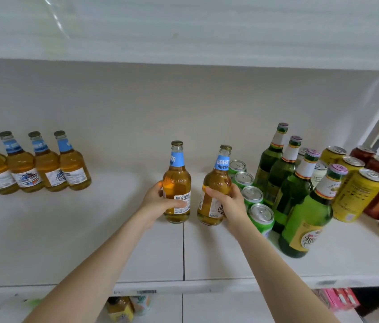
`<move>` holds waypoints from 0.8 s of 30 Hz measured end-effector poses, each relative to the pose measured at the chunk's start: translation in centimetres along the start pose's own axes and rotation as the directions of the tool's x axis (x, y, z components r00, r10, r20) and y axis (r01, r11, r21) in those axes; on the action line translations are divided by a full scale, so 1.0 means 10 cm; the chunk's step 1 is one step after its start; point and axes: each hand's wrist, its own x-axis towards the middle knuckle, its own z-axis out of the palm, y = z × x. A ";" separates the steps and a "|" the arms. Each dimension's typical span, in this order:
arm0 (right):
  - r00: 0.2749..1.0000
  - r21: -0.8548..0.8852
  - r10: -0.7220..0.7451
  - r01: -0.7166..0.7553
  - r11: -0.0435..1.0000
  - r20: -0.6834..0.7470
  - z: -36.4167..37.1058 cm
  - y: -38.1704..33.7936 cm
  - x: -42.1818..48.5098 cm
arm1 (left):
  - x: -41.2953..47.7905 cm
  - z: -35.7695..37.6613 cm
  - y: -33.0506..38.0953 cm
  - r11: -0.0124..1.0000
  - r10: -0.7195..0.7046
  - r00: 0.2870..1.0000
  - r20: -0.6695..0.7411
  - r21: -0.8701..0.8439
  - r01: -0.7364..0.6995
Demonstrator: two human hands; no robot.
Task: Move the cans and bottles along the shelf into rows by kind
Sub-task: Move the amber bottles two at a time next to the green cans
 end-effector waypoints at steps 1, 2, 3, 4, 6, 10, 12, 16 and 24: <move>1.000 -0.003 -0.004 0.004 1.000 -0.006 0.01 0.02 0.07 | 0.07 0.01 -0.01 1.000 -0.001 1.000 -0.004 -0.002 0.001; 1.000 0.000 -0.005 0.005 1.000 -0.007 0.02 0.05 0.14 | 0.13 0.02 -0.02 1.000 -0.001 1.000 -0.004 -0.004 0.001; 1.000 0.002 -0.007 0.007 1.000 -0.008 0.03 0.07 0.20 | 0.19 0.02 -0.03 1.000 -0.001 1.000 -0.004 -0.007 0.001; 1.000 0.003 -0.009 0.009 1.000 -0.012 0.04 0.10 0.26 | 0.25 0.03 -0.05 1.000 0.001 1.000 -0.004 -0.009 -0.001; 0.999 0.009 -0.018 0.018 1.000 -0.029 0.07 0.15 0.38 | 0.36 0.03 -0.10 1.000 0.001 1.000 -0.006 -0.015 -0.001; 0.998 0.017 -0.051 0.052 0.999 -0.047 0.12 0.26 0.60 | 0.57 0.04 -0.18 1.000 0.004 1.000 -0.010 -0.025 -0.004; 0.996 0.006 -0.069 0.070 0.998 -0.051 0.15 0.29 0.69 | 0.68 0.05 -0.20 0.999 0.017 1.000 -0.001 -0.028 -0.017; 0.991 -0.005 -0.107 0.107 0.994 -0.085 0.20 0.33 0.86 | 0.90 0.06 -0.22 0.999 0.039 0.999 0.017 -0.012 -0.039; 0.982 -0.034 -0.146 0.143 0.989 -0.122 0.19 0.38 1.13 | 1.24 0.08 -0.28 0.998 0.066 0.998 0.022 0.019 -0.066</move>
